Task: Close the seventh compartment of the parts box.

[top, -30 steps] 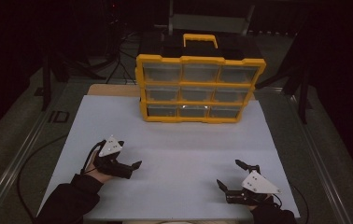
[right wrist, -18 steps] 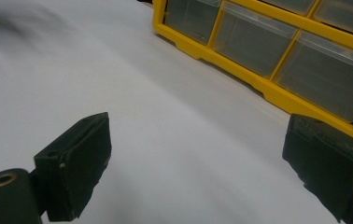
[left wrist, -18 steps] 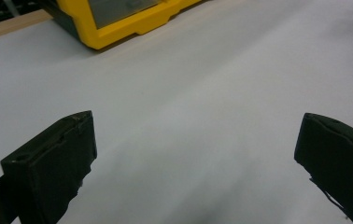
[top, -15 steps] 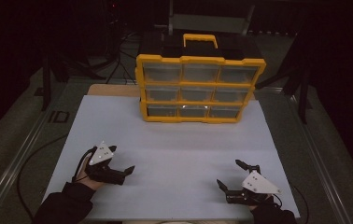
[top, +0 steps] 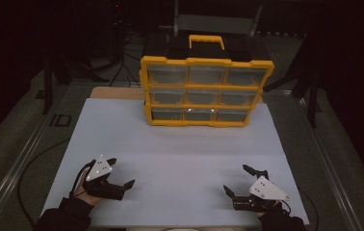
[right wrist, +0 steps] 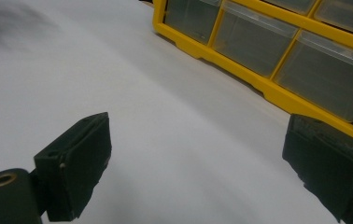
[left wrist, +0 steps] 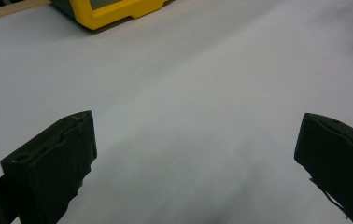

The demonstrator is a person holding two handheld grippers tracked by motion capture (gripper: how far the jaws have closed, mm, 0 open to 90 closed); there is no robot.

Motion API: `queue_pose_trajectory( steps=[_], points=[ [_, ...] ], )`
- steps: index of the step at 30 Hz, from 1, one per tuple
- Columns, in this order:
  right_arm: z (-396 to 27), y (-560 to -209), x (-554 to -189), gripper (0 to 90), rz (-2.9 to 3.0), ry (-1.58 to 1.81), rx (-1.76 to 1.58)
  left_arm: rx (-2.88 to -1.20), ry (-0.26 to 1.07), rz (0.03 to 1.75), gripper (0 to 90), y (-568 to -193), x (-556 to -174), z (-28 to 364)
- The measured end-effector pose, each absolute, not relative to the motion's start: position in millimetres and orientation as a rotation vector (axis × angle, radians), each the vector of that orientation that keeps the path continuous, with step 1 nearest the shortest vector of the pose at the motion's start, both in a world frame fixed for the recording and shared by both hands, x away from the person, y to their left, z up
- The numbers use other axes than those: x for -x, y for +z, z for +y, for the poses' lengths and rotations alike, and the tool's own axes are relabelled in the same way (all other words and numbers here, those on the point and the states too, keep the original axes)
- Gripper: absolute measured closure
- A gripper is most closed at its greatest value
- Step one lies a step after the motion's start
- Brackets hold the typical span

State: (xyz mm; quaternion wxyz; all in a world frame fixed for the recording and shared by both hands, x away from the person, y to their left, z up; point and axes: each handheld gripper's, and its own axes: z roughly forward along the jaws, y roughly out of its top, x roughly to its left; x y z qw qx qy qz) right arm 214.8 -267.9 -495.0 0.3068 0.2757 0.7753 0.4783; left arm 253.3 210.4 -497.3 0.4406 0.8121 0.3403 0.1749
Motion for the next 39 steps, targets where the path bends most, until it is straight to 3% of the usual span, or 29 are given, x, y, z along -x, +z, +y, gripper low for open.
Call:
queue_pose_trajectory(
  steps=[39],
  points=[
    [-269.7, -498.6, -216.7, 8.0, 2.068, 1.256, -0.741, -1.997, 0.479, 0.827, 0.0, -507.0, -257.8, 217.3]
  ],
)
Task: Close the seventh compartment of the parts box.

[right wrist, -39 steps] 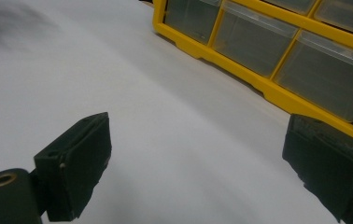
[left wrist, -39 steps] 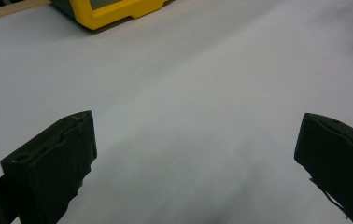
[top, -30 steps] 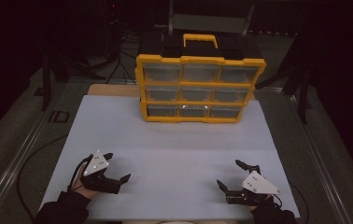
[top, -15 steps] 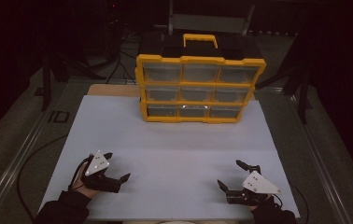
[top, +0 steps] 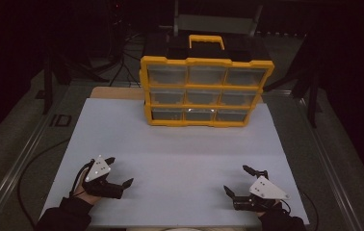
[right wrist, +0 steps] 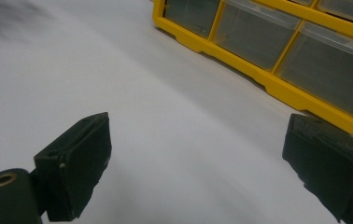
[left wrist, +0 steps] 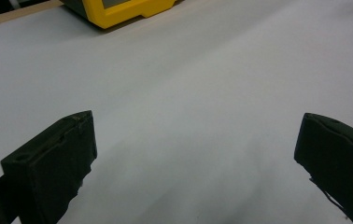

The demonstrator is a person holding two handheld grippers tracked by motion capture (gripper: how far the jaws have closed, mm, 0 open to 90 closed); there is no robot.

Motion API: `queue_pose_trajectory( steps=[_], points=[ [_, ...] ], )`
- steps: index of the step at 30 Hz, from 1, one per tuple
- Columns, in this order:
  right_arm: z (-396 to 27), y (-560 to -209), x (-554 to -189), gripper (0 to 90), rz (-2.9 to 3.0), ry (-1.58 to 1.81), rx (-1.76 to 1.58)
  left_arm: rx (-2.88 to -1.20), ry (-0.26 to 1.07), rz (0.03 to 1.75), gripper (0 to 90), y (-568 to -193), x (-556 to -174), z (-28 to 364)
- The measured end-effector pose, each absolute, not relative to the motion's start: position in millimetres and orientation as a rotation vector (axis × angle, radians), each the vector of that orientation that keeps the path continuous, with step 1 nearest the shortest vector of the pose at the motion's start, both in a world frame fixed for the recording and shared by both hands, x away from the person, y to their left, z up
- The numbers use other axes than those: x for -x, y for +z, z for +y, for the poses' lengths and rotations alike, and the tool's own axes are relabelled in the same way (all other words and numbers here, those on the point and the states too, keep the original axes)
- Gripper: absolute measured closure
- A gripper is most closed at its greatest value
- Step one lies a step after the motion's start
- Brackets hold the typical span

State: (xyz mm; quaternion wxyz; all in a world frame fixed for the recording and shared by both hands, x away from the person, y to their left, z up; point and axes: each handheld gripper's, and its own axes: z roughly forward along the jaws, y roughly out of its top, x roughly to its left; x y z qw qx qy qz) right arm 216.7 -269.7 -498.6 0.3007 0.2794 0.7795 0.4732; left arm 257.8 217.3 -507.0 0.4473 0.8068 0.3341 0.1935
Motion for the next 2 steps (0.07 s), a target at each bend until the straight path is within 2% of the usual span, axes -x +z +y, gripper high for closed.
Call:
queue_pose_trajectory(
  steps=[2],
  points=[
    [-269.7, -498.4, -216.7, 8.0, 2.067, 1.255, -0.739, -1.996, 0.479, 0.825, 0.0, -506.6, -257.6, 217.1]
  ],
)
